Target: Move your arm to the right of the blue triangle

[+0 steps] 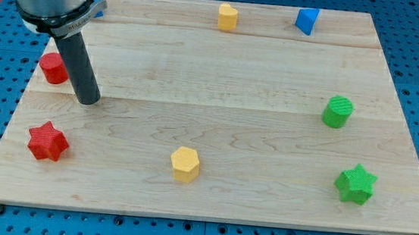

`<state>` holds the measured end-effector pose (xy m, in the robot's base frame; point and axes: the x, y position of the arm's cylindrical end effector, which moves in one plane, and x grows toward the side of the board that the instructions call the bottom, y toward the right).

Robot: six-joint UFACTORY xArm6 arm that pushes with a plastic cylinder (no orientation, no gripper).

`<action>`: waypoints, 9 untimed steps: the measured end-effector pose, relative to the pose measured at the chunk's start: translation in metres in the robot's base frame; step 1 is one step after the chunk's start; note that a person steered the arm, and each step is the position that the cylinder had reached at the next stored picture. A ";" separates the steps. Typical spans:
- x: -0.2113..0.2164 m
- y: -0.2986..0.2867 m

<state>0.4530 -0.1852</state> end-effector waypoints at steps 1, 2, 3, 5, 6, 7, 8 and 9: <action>0.000 0.002; 0.000 0.002; 0.000 0.003; 0.001 -0.005; 0.000 -0.010; -0.006 -0.027; -0.006 0.047; -0.019 0.148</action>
<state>0.4338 -0.0375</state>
